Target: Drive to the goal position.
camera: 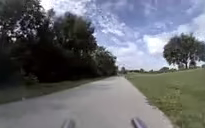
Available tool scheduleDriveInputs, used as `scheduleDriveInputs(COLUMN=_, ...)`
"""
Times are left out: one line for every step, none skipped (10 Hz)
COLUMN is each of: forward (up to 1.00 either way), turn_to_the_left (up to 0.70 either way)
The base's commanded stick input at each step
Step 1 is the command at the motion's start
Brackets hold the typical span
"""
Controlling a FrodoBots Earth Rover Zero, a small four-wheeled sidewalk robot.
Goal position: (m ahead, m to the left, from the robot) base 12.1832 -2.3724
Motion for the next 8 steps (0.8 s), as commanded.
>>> scheduleDriveInputs(forward=0.69, turn_to_the_left=0.03)
scheduleDriveInputs(forward=0.69, turn_to_the_left=0.03)
scheduleDriveInputs(forward=0.69, turn_to_the_left=0.03)
scheduleDriveInputs(forward=0.69, turn_to_the_left=0.03)
scheduleDriveInputs(forward=0.69, turn_to_the_left=0.03)
scheduleDriveInputs(forward=0.69, turn_to_the_left=0.03)
scheduleDriveInputs(forward=0.69, turn_to_the_left=0.03)
scheduleDriveInputs(forward=0.69, turn_to_the_left=0.03)
